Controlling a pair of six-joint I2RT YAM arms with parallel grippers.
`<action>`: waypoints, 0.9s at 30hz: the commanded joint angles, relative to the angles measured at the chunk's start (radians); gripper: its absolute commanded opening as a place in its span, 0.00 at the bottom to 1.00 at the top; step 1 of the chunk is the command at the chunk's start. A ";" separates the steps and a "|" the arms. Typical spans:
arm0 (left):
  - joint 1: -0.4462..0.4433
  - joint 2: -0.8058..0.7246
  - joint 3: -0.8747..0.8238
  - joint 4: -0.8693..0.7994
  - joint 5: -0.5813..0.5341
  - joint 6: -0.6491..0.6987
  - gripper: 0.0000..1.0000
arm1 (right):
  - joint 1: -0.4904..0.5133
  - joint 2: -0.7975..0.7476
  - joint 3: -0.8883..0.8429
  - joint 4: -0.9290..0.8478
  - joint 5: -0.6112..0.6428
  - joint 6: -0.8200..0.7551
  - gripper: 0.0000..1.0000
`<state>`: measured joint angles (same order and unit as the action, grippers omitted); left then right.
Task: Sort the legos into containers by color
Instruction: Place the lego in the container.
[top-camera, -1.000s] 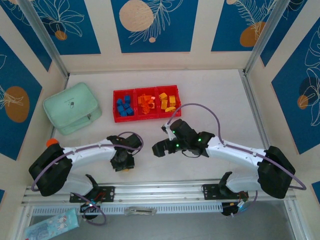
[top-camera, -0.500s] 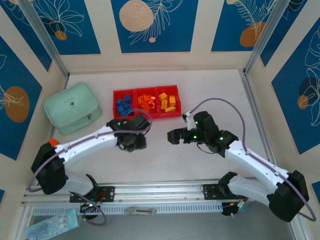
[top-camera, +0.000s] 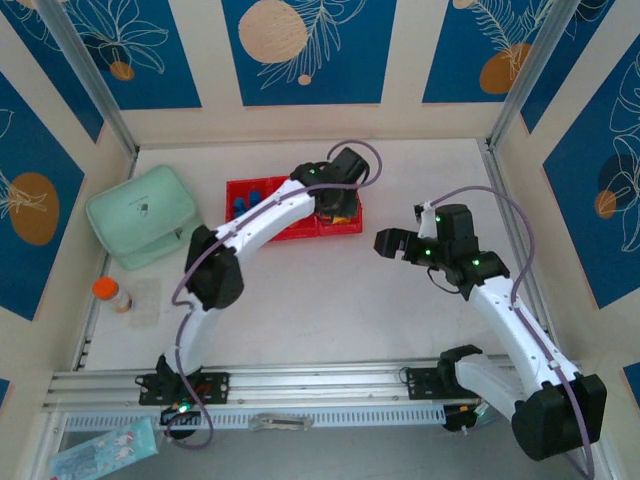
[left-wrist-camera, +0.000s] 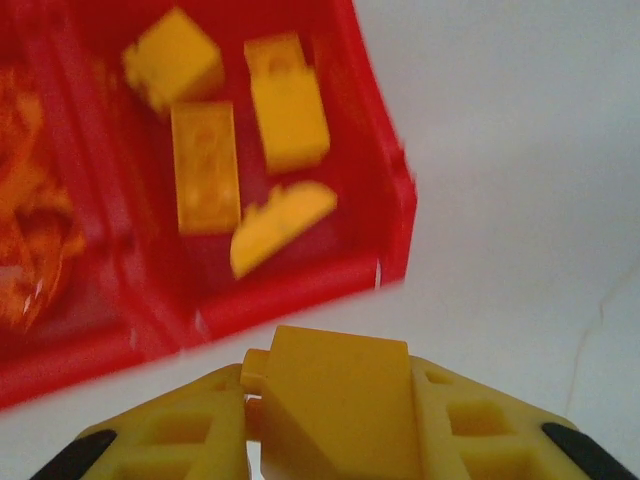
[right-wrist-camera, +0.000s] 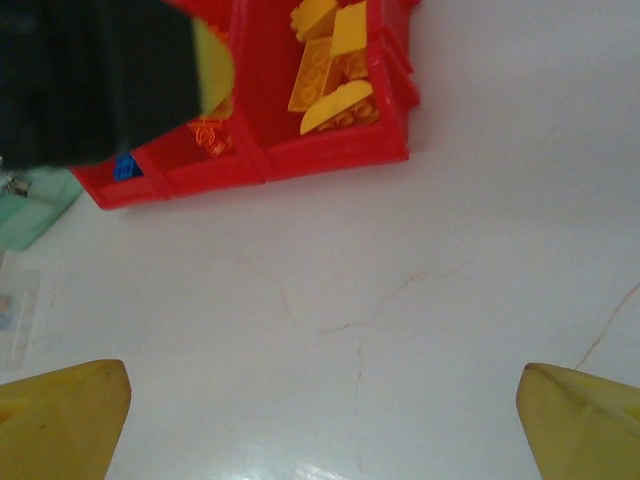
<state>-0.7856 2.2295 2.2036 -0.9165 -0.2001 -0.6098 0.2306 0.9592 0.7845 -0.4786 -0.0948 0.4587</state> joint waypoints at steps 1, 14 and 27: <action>0.056 0.112 0.177 -0.043 -0.048 0.075 0.33 | -0.032 -0.002 0.030 -0.045 -0.068 -0.007 0.99; 0.120 0.129 0.220 0.032 0.032 0.057 0.67 | -0.060 0.013 0.036 -0.047 -0.083 0.027 0.99; 0.139 -0.625 -0.630 0.264 -0.102 0.121 0.99 | -0.093 0.045 -0.005 0.087 0.254 -0.032 0.99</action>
<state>-0.6590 1.7508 1.7435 -0.7334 -0.2192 -0.5133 0.1486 1.0050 0.7971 -0.4591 0.0078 0.4652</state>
